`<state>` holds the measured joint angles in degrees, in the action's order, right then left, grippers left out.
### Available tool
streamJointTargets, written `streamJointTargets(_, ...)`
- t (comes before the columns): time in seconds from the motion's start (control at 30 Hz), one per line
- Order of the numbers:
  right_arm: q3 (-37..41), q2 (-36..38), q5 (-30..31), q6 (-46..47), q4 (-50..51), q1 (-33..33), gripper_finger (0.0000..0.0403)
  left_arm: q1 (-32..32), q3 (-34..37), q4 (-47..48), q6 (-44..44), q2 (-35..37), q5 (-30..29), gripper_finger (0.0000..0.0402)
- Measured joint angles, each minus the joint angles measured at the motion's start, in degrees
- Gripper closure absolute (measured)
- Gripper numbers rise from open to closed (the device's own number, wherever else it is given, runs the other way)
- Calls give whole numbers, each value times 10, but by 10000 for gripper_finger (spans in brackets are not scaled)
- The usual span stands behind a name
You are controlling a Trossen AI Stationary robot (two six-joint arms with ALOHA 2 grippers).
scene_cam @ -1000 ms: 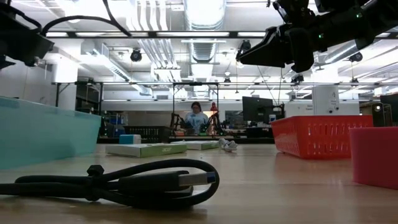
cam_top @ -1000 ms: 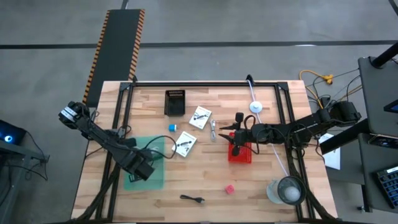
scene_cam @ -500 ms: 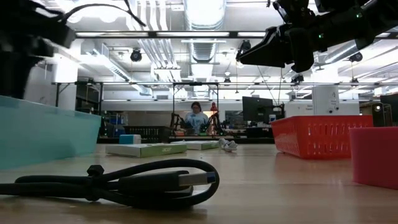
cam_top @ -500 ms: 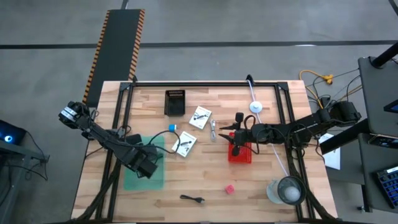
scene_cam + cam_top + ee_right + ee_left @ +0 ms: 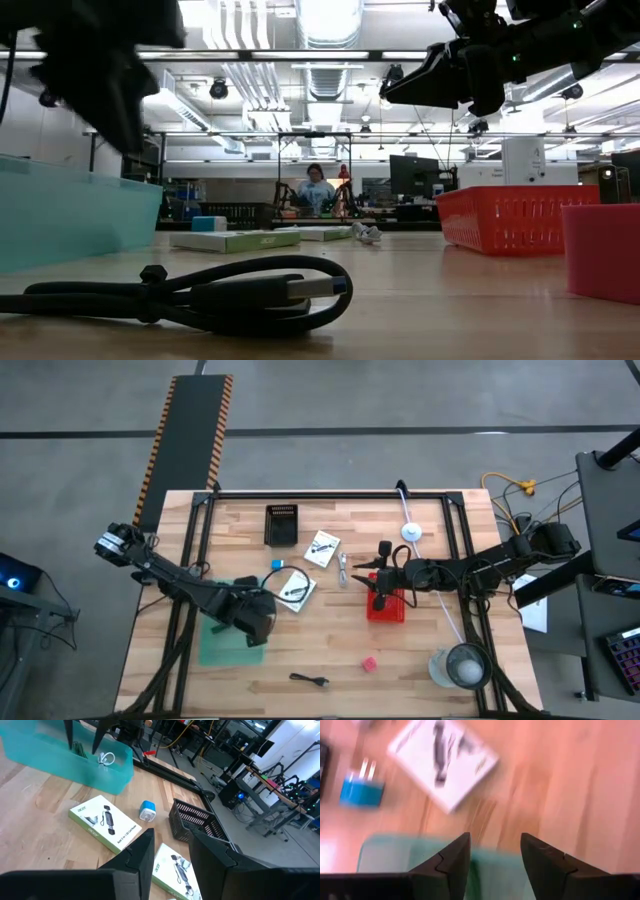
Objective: Pick and place items into bin
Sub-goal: Put the black USB cable into the light blue bin
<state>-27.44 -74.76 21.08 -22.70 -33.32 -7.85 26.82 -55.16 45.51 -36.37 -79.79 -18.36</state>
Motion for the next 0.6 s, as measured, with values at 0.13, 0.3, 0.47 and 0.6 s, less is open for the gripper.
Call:
streamJointTargets(0.13, 0, 0, 0, 0, 0, 0, 296, -8, 0, -97, 80, 0, 0, 244)
streamJointTargets(0.3, 0, 0, 0, 0, 0, 0, 296, -9, 1, -240, 167, -2, 11, 244)
streamJointTargets(0.47, 0, 0, 0, 0, 0, 0, 296, -9, 1, -365, 204, -12, 66, 244)
streamJointTargets(0.6, 0, 0, 0, 0, 1, 0, 296, -1, -2, -433, 202, -43, 91, 244)
